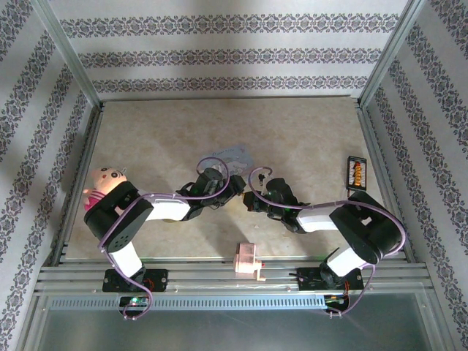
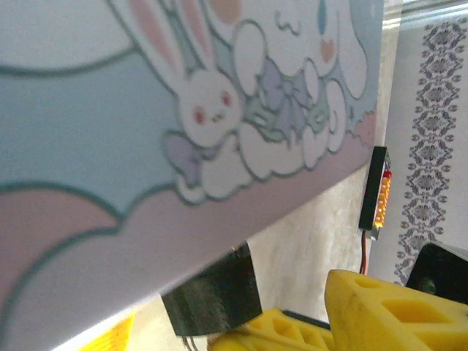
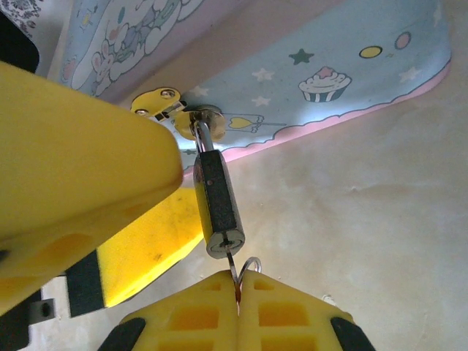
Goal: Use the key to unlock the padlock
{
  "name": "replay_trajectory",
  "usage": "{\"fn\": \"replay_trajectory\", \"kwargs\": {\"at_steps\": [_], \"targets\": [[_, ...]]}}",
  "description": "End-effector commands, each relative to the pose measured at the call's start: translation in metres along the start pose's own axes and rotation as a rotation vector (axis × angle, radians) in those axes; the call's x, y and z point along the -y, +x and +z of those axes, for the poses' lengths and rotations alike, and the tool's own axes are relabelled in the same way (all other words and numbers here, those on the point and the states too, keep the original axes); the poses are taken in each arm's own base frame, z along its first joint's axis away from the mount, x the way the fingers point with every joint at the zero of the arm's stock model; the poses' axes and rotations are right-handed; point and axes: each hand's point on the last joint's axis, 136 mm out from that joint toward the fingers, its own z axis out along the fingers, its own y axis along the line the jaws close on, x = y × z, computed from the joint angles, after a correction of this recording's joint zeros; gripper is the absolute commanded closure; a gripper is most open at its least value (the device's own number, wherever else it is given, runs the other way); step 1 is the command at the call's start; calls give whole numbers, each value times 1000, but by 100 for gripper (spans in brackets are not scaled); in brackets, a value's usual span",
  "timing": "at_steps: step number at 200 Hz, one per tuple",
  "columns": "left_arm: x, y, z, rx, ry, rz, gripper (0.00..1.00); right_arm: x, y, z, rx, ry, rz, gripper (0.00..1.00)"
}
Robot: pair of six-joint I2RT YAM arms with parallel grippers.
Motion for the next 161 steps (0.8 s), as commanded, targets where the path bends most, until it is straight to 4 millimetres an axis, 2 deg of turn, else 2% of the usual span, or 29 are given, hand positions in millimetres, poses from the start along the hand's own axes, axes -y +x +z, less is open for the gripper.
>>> {"fn": "replay_trajectory", "kwargs": {"at_steps": [1, 38, 82, 150, 161], "targets": [[18, -11, 5, 69, 78, 40, 32, -17, -19, 4, 55, -58, 9, 100], [5, -16, 4, 106, 35, 45, 32, -17, -18, 6, 52, -67, 22, 100], [7, -18, 8, 126, 64, 54, 43, -23, -18, 10, 51, -104, 41, 100], [-7, -16, 11, 127, 41, 47, 44, -32, -20, 14, 55, -169, 85, 100], [-8, -16, 11, 130, 40, 42, 49, -34, -20, 15, 54, -177, 89, 100]]}}
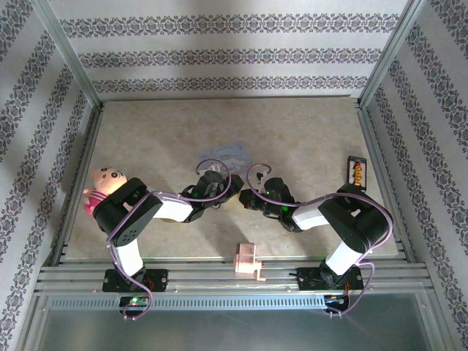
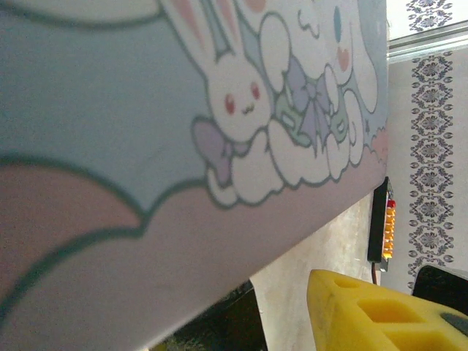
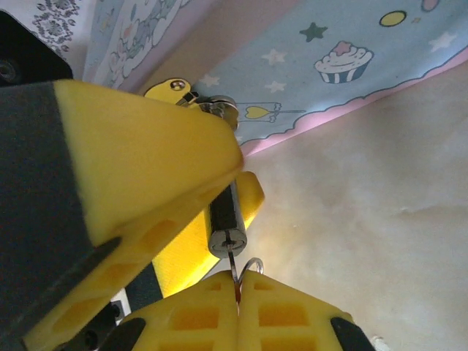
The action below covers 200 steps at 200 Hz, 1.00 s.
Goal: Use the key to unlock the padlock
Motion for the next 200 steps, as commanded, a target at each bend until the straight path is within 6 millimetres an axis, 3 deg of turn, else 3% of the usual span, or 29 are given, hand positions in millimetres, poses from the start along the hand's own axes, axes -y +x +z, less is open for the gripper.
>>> {"fn": "replay_trajectory", "kwargs": {"at_steps": [1, 57, 111, 150, 200], "targets": [[-1, -2, 1, 32, 21, 13, 50, -24, -14, 3, 38, -96, 0, 100], [0, -5, -2, 53, 31, 7, 72, -24, -13, 3, 41, -108, 13, 100], [1, -11, -9, 83, 18, 40, 93, -18, -16, -12, 77, -60, -3, 77], [4, -11, -8, 78, 32, 27, 98, -12, -18, -31, 116, 3, -38, 71], [8, -10, -9, 68, 37, -4, 98, -7, -9, -45, 84, 205, -218, 72]]}}
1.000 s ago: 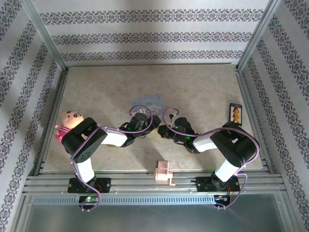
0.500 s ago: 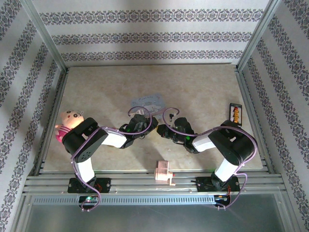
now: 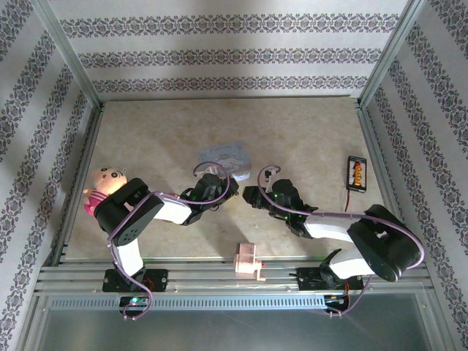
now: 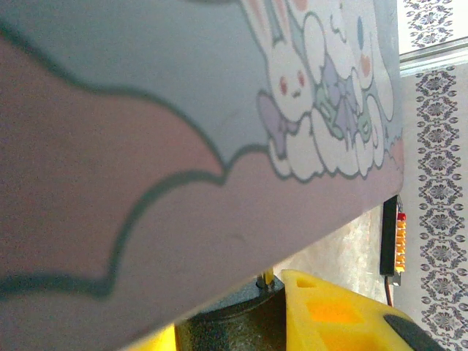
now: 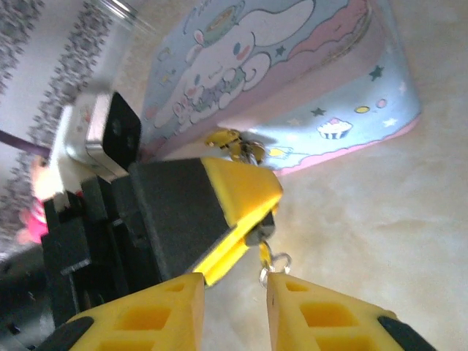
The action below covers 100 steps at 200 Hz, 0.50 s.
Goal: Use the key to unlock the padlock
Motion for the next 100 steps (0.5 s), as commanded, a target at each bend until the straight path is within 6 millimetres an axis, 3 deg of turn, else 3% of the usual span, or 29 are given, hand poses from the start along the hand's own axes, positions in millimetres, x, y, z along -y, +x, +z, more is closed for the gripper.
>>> {"fn": "replay_trajectory", "kwargs": {"at_steps": [1, 53, 100], "targets": [[19, -5, -7, 18, 48, -20, 98, 12, 6, -5, -29, 153, -141, 72], [20, -2, -14, -14, 15, -60, 97, 12, 14, -4, -54, 313, -377, 72], [28, -4, -21, -19, 24, -67, 97, -3, 21, 17, -87, 239, -368, 72]]}}
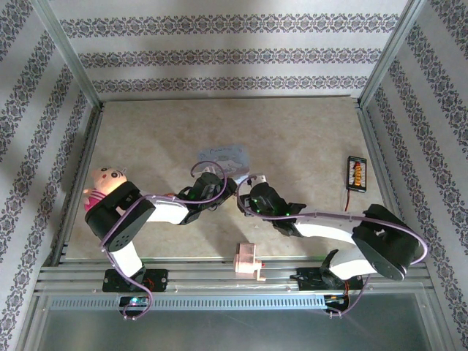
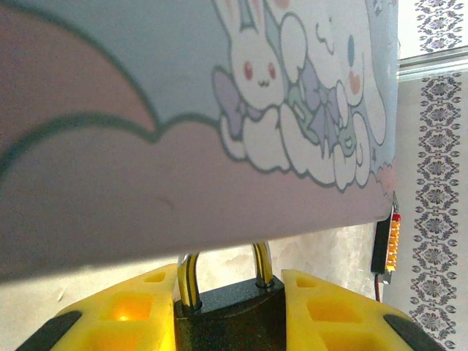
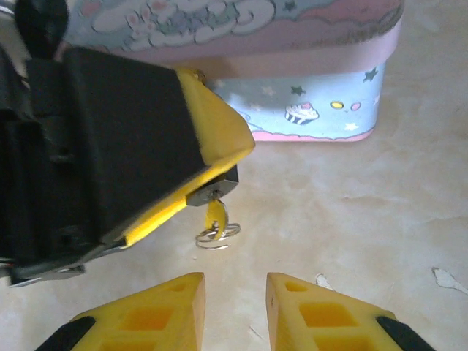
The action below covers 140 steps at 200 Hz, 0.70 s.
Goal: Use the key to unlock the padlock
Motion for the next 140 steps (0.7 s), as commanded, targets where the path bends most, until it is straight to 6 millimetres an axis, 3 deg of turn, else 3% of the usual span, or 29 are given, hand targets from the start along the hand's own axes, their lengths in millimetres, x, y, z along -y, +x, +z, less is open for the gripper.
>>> {"fn": "replay_trajectory", "kwargs": {"at_steps": [1, 49, 140], "targets": [[26, -3, -8, 0, 58, -14, 97, -7, -7, 6, 10, -2, -37, 73], [22, 4, -9, -41, 25, -50, 97, -11, -11, 11, 8, -10, -50, 71], [24, 6, -9, -54, 45, -78, 96, -12, -15, 18, -15, -129, 115, 75]]}}
